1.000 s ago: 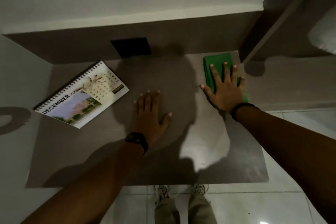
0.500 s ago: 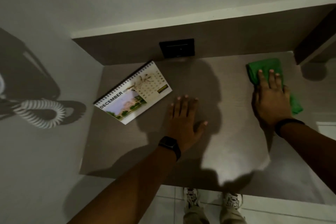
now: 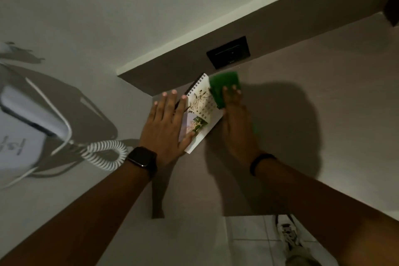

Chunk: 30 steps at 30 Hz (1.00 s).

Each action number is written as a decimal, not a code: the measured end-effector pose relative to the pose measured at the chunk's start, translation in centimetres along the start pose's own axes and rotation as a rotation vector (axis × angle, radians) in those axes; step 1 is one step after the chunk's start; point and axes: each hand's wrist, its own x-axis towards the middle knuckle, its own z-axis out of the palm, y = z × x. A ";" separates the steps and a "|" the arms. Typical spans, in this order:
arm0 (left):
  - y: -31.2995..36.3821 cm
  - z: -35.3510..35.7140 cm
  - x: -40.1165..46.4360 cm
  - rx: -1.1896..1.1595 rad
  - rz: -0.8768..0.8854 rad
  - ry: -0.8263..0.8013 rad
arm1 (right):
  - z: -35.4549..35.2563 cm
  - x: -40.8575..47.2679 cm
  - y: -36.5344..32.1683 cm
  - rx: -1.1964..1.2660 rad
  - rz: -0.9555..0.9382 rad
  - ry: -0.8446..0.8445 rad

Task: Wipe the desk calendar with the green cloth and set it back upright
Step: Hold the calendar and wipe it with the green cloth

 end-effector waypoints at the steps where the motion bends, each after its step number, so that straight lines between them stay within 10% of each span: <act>1: -0.3 0.1 0.2 -0.005 0.004 -0.003 | 1.2 0.1 -0.9 0.002 -0.017 0.004; 22: -0.3 0.8 0.9 0.214 0.084 -0.250 | 10.6 -2.1 0.4 -0.025 -0.093 -0.053; 30: -0.6 0.5 0.3 -0.008 0.098 -0.067 | 11.2 -1.5 -0.5 -0.019 -0.018 -0.051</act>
